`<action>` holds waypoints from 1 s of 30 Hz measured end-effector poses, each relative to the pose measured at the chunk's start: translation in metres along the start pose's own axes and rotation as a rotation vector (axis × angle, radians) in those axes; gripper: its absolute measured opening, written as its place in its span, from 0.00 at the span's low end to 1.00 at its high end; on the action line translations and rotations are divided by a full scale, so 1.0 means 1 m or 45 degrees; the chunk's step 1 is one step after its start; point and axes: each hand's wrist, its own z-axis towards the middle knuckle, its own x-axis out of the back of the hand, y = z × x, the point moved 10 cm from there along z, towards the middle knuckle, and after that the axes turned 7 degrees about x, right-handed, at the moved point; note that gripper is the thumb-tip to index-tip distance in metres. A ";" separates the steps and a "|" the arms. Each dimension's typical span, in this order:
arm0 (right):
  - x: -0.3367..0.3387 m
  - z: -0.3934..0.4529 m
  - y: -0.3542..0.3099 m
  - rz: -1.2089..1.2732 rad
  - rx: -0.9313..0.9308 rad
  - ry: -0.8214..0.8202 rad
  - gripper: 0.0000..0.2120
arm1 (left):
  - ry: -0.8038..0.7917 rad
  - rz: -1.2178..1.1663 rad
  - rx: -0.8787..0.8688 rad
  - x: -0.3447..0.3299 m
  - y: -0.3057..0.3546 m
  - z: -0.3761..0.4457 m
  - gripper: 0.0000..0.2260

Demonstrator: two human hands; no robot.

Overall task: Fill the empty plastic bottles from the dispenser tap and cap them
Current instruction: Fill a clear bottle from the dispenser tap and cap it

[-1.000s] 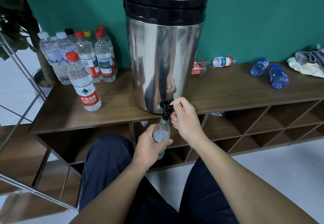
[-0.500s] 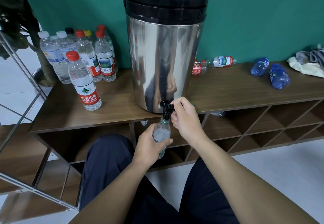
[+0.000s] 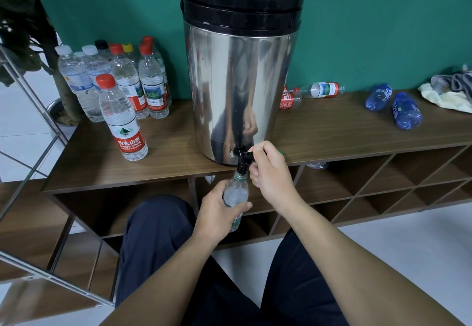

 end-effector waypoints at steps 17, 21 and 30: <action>0.001 -0.001 0.001 0.011 -0.008 -0.009 0.10 | -0.014 -0.025 0.014 -0.002 -0.005 0.002 0.26; 0.001 0.000 0.002 0.016 -0.017 -0.008 0.10 | -0.013 -0.030 0.017 -0.002 -0.005 0.002 0.26; 0.000 -0.001 0.001 0.036 -0.021 -0.005 0.11 | -0.016 -0.020 0.008 -0.001 -0.003 0.000 0.27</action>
